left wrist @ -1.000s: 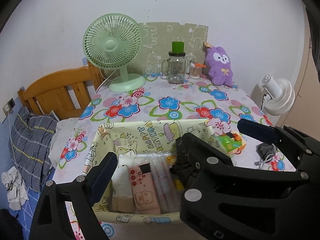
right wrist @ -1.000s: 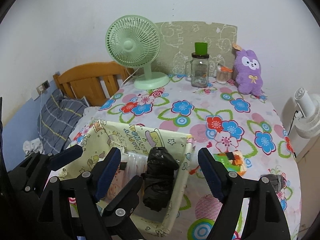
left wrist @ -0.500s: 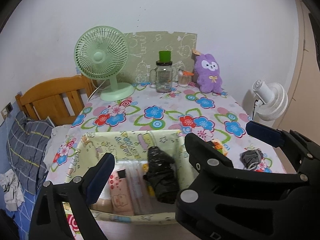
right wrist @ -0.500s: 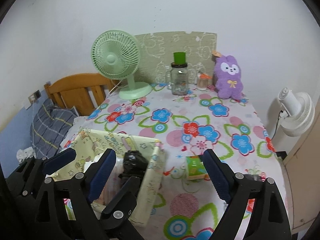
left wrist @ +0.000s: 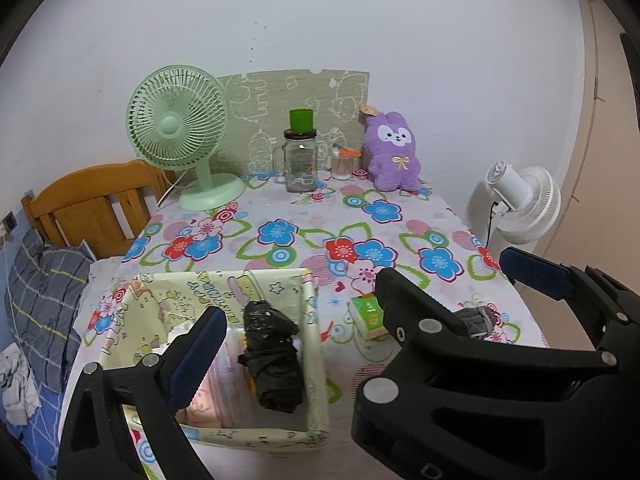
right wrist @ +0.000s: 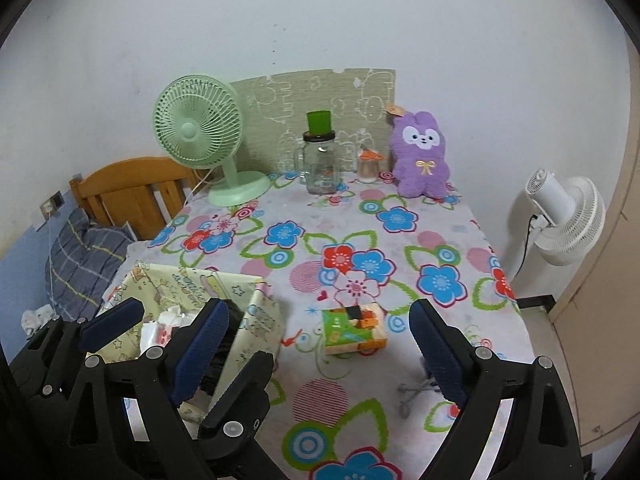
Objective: Organize soft objects
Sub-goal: 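Withdraw both tools up out of the fabric box, then move both tools toward the tissue pack and grey pouch on the bed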
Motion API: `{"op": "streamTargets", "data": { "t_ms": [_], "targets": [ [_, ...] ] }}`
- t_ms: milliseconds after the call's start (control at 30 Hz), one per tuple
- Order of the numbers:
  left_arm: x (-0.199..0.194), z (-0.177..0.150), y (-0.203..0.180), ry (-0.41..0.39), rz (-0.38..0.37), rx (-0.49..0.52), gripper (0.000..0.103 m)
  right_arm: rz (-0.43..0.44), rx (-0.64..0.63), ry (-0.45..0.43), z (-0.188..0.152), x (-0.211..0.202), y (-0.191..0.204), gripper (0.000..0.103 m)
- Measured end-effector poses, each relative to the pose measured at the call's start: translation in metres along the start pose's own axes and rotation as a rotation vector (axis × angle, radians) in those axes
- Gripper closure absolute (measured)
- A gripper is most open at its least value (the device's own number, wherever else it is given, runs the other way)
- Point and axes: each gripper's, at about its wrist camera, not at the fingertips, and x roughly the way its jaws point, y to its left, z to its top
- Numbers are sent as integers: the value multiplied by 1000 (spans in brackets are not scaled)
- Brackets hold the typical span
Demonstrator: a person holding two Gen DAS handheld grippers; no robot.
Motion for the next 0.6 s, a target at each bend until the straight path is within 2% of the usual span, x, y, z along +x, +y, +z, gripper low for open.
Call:
{"op": "streamTargets", "data": {
  "t_ms": [600],
  "targets": [
    [8, -6, -45, -8, -3, 13, 1, -30, 22, -12, -13, -6, -45, 9]
  ]
}}
